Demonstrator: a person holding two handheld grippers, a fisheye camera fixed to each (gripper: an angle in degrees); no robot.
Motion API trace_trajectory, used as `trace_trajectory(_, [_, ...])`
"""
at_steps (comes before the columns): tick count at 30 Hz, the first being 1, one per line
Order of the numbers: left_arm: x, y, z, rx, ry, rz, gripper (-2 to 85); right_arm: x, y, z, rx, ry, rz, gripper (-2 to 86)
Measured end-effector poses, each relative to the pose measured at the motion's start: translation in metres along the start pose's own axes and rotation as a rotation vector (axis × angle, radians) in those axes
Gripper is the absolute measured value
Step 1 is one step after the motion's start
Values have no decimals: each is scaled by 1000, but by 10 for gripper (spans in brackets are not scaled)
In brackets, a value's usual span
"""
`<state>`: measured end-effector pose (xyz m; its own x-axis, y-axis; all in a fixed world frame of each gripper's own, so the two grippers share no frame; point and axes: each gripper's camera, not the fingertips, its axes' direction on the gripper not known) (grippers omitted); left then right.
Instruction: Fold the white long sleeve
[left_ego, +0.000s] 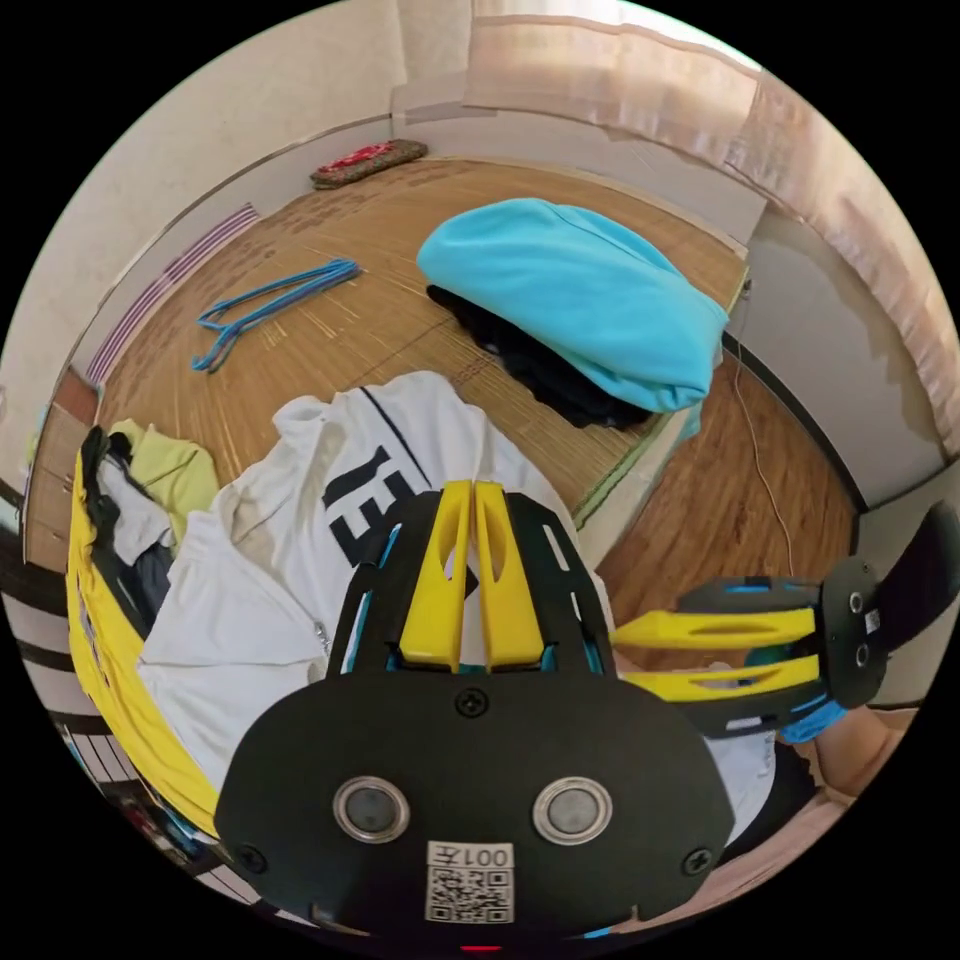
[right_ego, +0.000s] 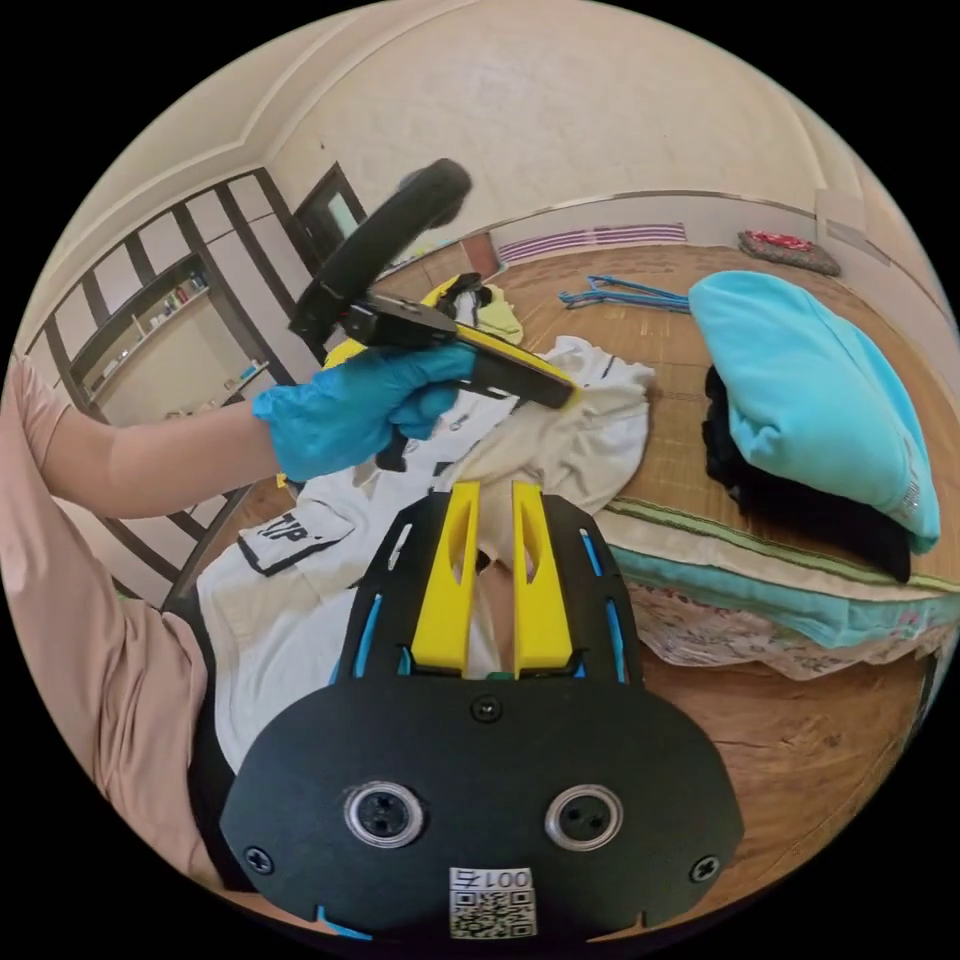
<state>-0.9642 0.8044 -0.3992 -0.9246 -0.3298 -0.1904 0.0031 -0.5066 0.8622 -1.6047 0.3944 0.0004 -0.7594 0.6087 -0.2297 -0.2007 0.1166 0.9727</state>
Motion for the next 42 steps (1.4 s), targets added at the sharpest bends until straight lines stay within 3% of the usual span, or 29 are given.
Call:
trace_trajectory(4, [-11,0,-10,24,-33,-41,-16,29,5,8,-55,57,111,58])
trace_trajectory(14, [-19,0,-6,14,-47,-88,-16,44,-1,31,-97,-80,374,92])
trace_trajectory(26, [-14,-13,-6,54,-4,-60,-14,5,-15,67,-164,-64,326,15])
trace_trajectory(31, [-14,-17,-12,91,70,-23,-11,-13,-23,41,-98,150,270,9])
trace_trajectory(36, [-9,-20,-17,123,128,21,-7,-27,-35,3,-39,503,243,9])
trace_trajectory(42, [8,-17,2,44,161,95,-6,-51,-50,-15,-7,682,182,9])
